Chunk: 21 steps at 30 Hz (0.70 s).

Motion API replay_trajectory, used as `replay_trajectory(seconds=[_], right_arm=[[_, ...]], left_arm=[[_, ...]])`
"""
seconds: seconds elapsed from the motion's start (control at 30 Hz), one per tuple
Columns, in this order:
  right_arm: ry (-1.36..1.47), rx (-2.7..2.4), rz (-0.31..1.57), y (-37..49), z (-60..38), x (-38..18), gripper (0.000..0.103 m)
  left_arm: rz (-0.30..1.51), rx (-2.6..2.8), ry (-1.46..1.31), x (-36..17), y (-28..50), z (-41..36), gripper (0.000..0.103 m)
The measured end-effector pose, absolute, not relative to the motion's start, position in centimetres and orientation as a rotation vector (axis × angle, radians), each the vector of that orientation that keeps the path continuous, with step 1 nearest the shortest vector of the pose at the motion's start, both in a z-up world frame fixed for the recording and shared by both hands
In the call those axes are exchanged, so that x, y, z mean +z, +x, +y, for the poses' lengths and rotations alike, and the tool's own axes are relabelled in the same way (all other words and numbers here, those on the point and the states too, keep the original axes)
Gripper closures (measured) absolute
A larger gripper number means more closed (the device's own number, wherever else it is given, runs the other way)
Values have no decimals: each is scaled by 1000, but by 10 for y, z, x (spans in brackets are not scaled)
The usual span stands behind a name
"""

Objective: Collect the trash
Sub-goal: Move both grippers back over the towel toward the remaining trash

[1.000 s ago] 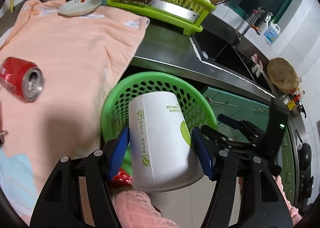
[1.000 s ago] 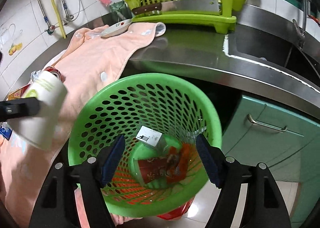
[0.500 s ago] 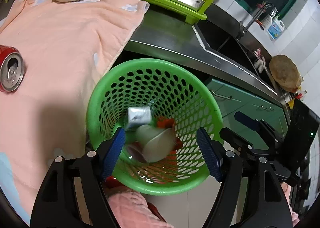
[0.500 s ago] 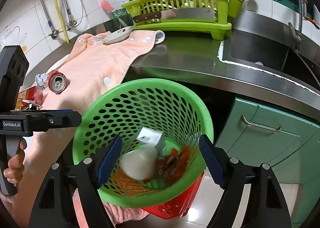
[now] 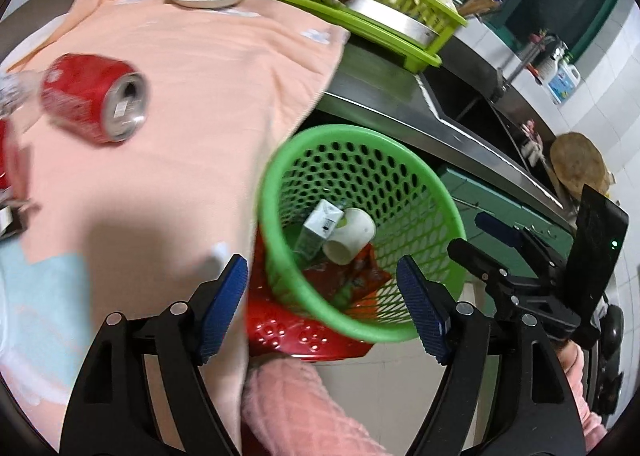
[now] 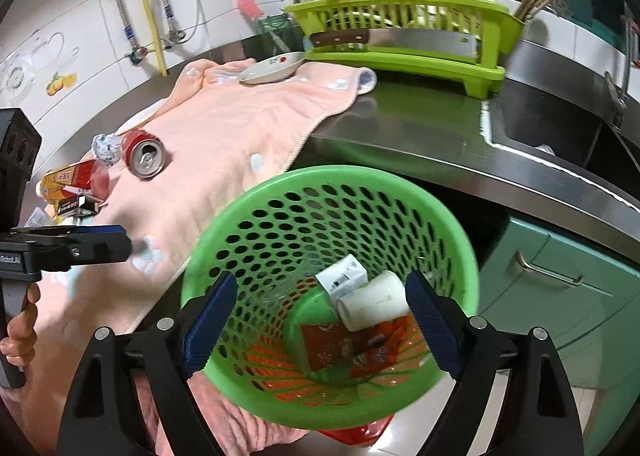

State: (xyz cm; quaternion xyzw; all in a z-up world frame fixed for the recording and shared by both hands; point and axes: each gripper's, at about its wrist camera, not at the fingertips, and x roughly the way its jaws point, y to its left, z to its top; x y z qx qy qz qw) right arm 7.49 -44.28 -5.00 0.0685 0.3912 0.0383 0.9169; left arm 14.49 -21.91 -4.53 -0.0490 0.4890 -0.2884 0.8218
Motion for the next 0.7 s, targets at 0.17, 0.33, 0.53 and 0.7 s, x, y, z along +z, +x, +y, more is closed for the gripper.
replay_trajectory(seconds=[0.17,0.33,0.53,0.7], right_arm=[[120,130,805,84,-418,-48,18],[83,196,805,95,-388,-44,17],[12,288,796,109,-345,-35,17],[-46,362,781,119,-305,-27,15]], left_arm=[[1009,-539,-116,-35,139,-177,27],[970,-472,-127,-22,131,-134,27],[929,-379,-152,-8,119,-77,27],[899,-291,-182,3,111,-31,27]])
